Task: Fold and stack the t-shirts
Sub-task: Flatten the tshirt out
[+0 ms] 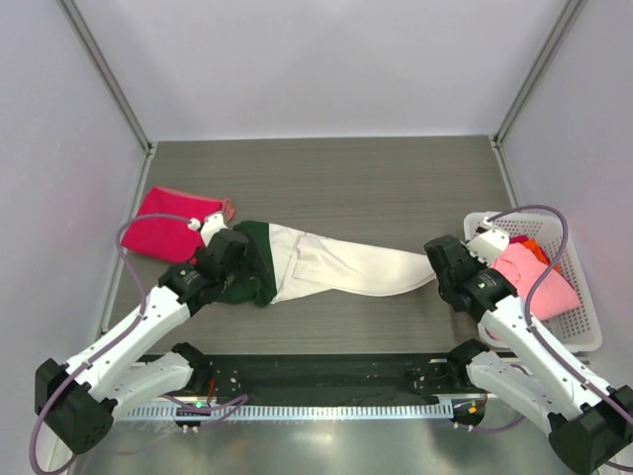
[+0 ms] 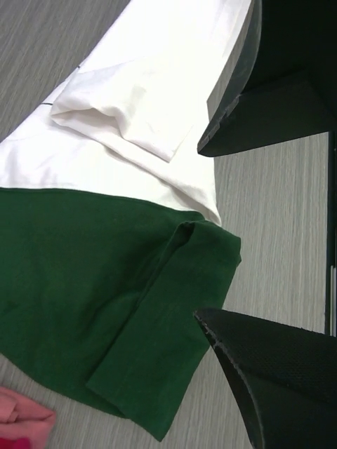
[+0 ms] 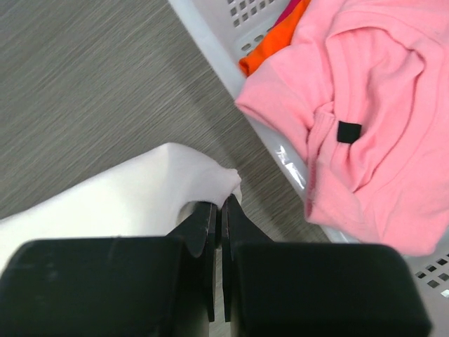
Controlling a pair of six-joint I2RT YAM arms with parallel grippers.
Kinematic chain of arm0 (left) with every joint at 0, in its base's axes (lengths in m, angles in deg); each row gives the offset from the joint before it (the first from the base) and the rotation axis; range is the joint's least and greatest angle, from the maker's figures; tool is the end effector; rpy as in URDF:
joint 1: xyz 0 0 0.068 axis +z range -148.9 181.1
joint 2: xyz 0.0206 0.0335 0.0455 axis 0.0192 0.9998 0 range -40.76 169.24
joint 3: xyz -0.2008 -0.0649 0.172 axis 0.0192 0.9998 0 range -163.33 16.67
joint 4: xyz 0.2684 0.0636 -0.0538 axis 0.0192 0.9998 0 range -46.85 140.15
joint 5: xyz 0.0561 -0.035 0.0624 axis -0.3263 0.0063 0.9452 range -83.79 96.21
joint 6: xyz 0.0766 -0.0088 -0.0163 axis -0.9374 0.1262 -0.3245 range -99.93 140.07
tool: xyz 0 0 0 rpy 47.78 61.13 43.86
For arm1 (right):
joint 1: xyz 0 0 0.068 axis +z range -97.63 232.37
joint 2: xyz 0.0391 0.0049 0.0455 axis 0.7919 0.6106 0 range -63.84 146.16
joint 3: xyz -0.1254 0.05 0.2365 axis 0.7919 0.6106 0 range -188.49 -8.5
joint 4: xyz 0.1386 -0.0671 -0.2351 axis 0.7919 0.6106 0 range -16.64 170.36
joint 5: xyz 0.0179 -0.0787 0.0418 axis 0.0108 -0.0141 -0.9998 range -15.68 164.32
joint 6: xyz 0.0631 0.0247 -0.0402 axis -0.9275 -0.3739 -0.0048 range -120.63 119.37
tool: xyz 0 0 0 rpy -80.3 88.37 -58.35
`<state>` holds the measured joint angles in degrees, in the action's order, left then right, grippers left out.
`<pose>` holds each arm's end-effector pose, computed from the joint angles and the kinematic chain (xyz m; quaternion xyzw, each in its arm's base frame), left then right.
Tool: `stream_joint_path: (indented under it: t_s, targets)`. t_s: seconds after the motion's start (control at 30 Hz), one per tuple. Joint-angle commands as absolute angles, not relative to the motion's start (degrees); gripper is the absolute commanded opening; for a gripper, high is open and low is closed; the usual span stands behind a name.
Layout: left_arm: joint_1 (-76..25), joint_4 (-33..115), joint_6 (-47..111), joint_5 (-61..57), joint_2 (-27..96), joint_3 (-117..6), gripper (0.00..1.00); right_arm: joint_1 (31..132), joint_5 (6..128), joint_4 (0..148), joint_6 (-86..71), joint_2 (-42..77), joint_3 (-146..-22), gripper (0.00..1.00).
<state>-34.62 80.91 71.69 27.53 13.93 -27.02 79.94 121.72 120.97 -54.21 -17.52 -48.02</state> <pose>0.2014 -0.1146 0.2335 -0.1917 0.9020 -0.1137 0.3698 0.1814 0.0387 0.2347 0.3159 0.8218 -0.1087 0.4615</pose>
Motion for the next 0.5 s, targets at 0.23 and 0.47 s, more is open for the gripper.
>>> stream_joint_path:
  t_s: [0.23, 0.47]
  targets:
    - [-33.9, 77.9, 70.8, 23.8, 16.4, -24.6, 0.94, 79.7, 114.5, 112.5, -47.5, -13.7, -48.1, 0.01]
    - [-33.9, 75.8, 68.6, 23.5, 23.0, -26.5, 0.46, 79.7, 113.3, 111.1, -47.3, -13.7, -47.4, 0.01]
